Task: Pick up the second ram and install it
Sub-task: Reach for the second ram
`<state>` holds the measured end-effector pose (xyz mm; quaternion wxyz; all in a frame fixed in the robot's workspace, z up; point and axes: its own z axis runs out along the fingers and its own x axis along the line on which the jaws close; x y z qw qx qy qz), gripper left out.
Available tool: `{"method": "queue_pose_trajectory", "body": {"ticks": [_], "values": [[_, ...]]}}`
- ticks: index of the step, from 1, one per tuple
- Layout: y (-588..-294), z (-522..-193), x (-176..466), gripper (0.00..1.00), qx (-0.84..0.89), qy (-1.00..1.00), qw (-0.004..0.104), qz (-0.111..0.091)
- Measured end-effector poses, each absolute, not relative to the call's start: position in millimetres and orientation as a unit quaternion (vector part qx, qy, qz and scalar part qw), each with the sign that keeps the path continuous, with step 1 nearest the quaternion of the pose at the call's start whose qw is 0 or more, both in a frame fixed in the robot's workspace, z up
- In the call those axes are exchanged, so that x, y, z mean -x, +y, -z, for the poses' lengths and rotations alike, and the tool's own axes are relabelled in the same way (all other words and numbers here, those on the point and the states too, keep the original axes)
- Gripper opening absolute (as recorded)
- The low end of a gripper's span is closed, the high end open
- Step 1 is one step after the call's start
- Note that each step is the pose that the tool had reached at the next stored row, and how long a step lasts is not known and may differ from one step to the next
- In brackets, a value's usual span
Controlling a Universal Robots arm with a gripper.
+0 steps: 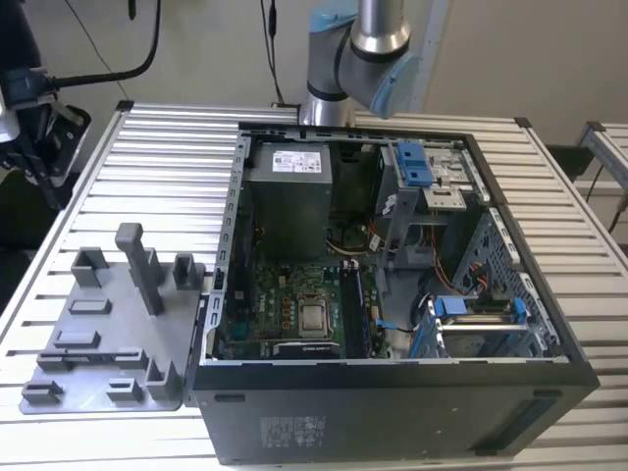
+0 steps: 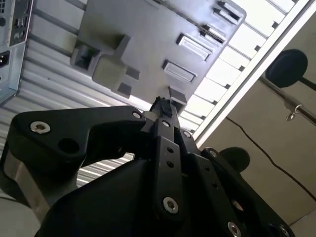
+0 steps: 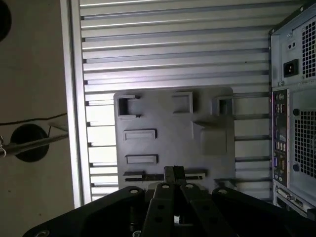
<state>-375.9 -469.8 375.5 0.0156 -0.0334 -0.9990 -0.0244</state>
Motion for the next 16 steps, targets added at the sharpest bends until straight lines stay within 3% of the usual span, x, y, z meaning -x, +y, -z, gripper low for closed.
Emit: {"method": "queue_pose_trajectory", "body": {"ticks": [10, 16], "values": [[-507.6, -370.3, 375.9, 0.11, 0.033, -0.999, 0.016, 0.024], [-509.3, -368.8, 375.9, 0.11, 0.033, -0.999, 0.016, 0.024]]}}
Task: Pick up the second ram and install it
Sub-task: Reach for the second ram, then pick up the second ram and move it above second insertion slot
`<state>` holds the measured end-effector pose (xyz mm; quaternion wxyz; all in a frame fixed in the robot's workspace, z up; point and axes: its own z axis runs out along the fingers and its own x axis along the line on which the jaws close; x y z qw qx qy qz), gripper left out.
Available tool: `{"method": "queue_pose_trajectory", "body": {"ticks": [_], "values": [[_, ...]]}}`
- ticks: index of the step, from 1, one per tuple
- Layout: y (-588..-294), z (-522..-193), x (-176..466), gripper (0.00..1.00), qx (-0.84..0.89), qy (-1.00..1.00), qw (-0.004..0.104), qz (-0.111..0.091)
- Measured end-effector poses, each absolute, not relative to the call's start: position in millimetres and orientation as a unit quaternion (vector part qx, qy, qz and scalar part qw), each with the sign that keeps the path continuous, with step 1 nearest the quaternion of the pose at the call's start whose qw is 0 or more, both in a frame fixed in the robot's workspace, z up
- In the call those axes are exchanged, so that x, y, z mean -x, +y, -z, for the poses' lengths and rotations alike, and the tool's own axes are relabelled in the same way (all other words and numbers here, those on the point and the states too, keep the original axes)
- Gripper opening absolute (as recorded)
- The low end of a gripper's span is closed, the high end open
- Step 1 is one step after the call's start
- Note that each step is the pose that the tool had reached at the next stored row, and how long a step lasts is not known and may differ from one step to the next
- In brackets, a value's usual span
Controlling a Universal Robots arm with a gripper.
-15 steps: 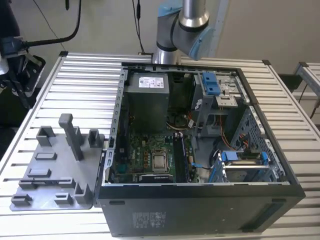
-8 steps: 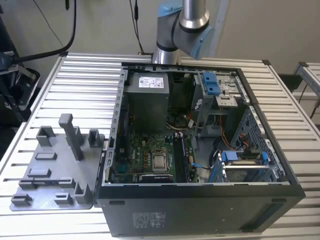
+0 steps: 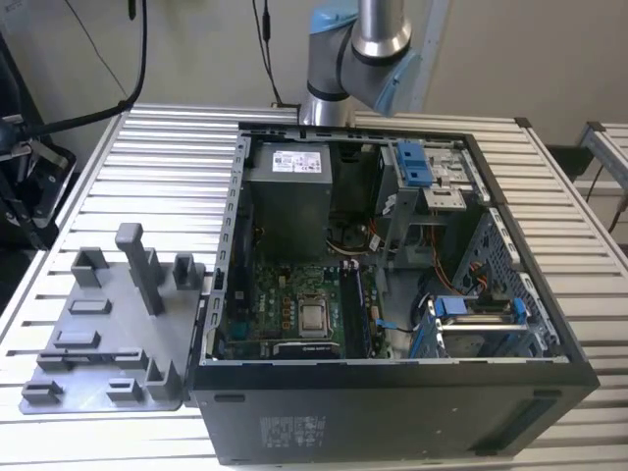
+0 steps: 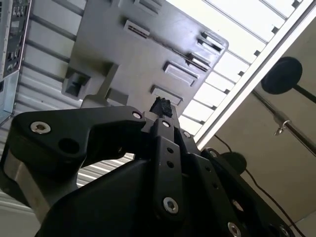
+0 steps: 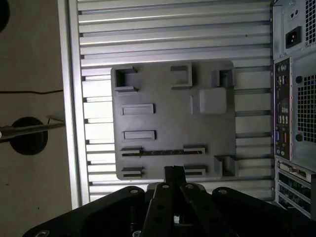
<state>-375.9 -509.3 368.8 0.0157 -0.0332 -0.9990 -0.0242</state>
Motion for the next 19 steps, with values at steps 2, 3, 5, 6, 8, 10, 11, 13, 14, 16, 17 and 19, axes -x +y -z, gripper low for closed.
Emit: {"method": "queue_pose_trajectory", "body": {"ticks": [2, 3, 5, 6, 8, 10, 11, 13, 14, 16, 17, 19], "values": [[-509.0, -368.7, 375.9, 0.11, 0.033, -0.999, 0.016, 0.024], [-509.0, -368.7, 375.9, 0.11, 0.033, -0.999, 0.016, 0.024], [-509.0, -368.6, 375.9, 0.11, 0.033, -0.999, 0.016, 0.024], [-509.0, -368.6, 375.9, 0.11, 0.033, -0.999, 0.016, 0.024], [-509.0, -368.7, 375.9, 0.11, 0.033, -0.999, 0.016, 0.024], [-508.9, -368.6, 375.9, 0.11, 0.033, -0.999, 0.016, 0.024], [-508.9, -368.6, 375.9, 0.11, 0.033, -0.999, 0.016, 0.024], [-508.9, -368.6, 375.9, 0.11, 0.032, -0.999, 0.016, 0.024], [-508.9, -368.6, 375.9, 0.11, 0.031, -0.999, 0.016, 0.024], [-508.9, -368.6, 375.9, 0.11, 0.025, -0.999, 0.016, 0.024], [-508.9, -368.7, 375.9, 0.11, 0.02, -0.999, 0.016, 0.024], [-508.9, -368.6, 376.0, 0.11, 0.008, -1.0, 0.016, 0.024]]}}
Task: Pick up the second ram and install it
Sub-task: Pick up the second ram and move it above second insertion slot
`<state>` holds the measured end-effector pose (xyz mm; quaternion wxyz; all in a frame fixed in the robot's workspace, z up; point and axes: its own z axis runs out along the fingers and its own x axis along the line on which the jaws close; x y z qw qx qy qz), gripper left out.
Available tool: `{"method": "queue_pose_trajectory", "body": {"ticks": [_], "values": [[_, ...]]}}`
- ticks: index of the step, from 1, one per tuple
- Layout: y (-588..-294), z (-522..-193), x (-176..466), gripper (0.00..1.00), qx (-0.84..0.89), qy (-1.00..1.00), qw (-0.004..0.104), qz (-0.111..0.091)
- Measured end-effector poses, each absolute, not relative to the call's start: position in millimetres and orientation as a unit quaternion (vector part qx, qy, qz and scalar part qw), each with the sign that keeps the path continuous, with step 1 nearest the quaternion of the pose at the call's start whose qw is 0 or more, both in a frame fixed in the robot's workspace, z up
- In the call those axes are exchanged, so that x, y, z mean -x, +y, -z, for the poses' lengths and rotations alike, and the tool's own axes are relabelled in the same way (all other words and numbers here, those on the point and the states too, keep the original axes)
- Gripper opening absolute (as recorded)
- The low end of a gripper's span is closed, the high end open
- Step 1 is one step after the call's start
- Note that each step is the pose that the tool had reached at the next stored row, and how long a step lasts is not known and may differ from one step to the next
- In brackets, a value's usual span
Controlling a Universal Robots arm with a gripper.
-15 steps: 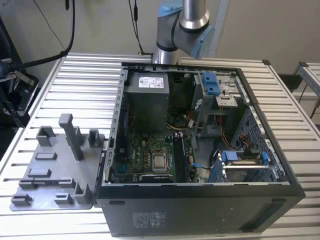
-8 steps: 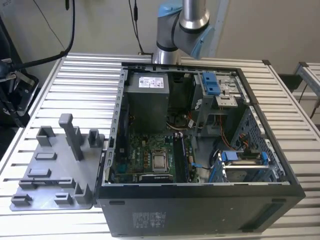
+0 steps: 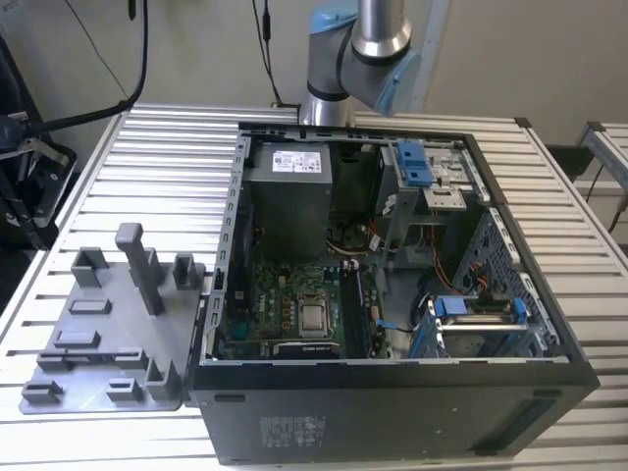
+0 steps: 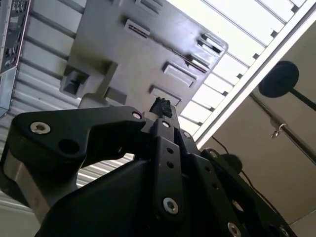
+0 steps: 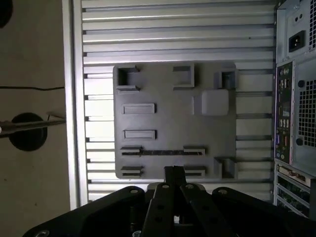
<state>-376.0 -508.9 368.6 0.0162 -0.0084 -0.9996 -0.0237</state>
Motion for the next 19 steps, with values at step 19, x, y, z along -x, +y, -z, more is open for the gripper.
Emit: {"method": "queue_pose_trajectory", "body": {"ticks": [19], "values": [[-508.9, -368.6, 376.4, 0.11, -0.149, -0.989, 0.02, 0.017]]}}
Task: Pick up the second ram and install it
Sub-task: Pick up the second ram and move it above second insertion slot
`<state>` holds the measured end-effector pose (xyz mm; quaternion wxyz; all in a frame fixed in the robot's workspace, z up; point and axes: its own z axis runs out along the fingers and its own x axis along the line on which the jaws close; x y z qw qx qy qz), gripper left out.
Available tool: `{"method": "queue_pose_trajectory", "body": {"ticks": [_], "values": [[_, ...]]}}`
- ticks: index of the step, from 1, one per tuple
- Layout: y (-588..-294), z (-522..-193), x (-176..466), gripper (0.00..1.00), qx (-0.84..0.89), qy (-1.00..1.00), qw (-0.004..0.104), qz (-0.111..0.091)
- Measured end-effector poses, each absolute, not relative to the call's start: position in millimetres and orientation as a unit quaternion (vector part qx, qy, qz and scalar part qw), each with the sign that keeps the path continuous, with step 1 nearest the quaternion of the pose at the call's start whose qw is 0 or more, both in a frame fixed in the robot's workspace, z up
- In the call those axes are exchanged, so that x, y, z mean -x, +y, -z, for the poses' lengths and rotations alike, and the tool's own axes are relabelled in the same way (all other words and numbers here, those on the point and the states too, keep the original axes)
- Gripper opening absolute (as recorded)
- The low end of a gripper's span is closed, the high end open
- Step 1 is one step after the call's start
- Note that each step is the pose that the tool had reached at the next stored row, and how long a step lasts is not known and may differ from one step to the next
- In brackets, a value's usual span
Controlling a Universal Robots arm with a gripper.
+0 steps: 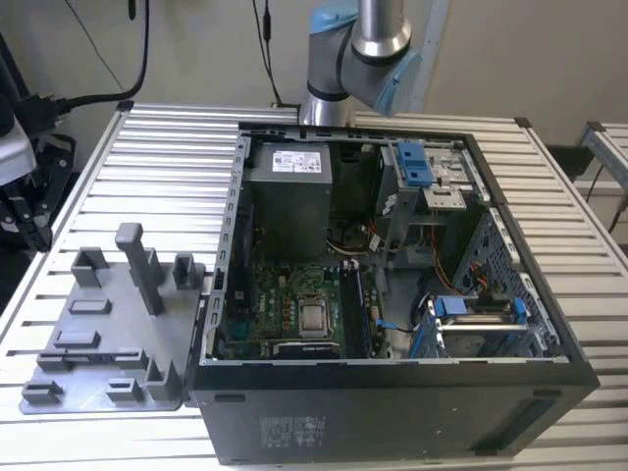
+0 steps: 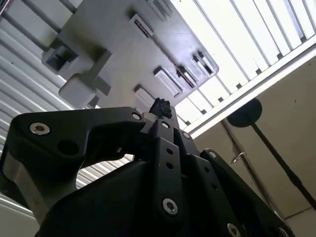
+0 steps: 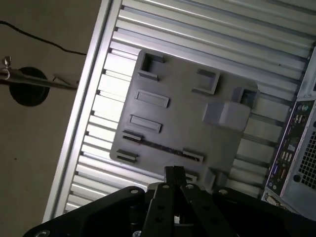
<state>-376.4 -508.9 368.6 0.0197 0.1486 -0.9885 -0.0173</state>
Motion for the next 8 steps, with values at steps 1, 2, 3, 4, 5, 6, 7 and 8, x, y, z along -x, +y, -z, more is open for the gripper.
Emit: {"method": "queue_pose_trajectory", "body": {"ticks": [1, 2, 3, 4, 5, 6, 7, 8], "values": [[-508.9, -368.6, 376.4, 0.11, -0.155, -0.988, 0.02, 0.017], [-508.9, -368.6, 376.4, 0.11, -0.162, -0.987, 0.02, 0.016], [-508.9, -368.6, 376.4, 0.11, -0.168, -0.985, 0.02, 0.016], [-508.9, -368.6, 376.4, 0.11, -0.175, -0.984, 0.02, 0.016], [-508.9, -368.6, 376.5, 0.11, -0.181, -0.983, 0.021, 0.015], [-508.9, -368.6, 376.5, 0.11, -0.188, -0.982, 0.021, 0.015], [-508.9, -368.6, 376.5, 0.11, -0.194, -0.981, 0.021, 0.014], [-508.9, -368.6, 376.5, 0.11, -0.2, -0.979, 0.021, 0.014]]}}
